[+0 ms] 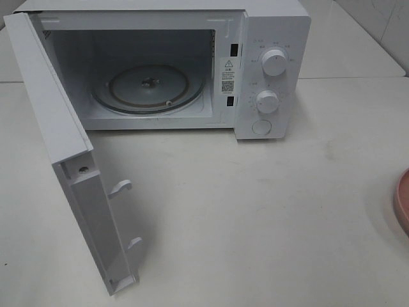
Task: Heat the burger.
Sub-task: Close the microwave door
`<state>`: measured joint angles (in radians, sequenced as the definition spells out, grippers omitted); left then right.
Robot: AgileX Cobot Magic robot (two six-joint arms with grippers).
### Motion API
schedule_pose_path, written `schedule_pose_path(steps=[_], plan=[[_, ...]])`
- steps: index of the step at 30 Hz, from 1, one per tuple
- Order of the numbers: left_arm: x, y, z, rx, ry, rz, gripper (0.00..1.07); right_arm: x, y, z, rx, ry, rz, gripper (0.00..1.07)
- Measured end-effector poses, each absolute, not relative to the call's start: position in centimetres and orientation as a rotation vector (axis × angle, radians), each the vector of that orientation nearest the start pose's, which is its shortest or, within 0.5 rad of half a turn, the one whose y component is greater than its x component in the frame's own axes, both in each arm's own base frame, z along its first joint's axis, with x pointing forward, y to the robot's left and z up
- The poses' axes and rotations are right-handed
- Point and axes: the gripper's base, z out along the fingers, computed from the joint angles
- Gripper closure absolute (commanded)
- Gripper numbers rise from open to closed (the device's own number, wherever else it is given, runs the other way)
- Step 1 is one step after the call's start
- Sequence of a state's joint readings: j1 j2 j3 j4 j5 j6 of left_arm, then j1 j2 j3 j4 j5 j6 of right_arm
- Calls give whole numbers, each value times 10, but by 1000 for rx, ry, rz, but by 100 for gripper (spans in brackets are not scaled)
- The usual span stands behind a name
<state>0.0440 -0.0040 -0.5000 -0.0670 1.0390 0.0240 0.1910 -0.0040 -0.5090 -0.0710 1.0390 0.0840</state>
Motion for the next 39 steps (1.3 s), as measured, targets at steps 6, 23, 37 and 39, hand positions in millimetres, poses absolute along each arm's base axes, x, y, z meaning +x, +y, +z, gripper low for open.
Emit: schedule_pose_path(steps=[6,23,37,39], plan=[[-4,-5,279,-18,2017,-37,7,-5,-7,282,-105,2006,91,31],[-4,-5,279,-18,2017,-37,7,-5,-7,282,-105,2006,91,31],[-4,-5,279,-18,2017,-37,7,-5,-7,282,-105,2006,91,31],[-4,-5,279,-18,2017,-37,7,-5,-7,282,-105,2006,91,31]])
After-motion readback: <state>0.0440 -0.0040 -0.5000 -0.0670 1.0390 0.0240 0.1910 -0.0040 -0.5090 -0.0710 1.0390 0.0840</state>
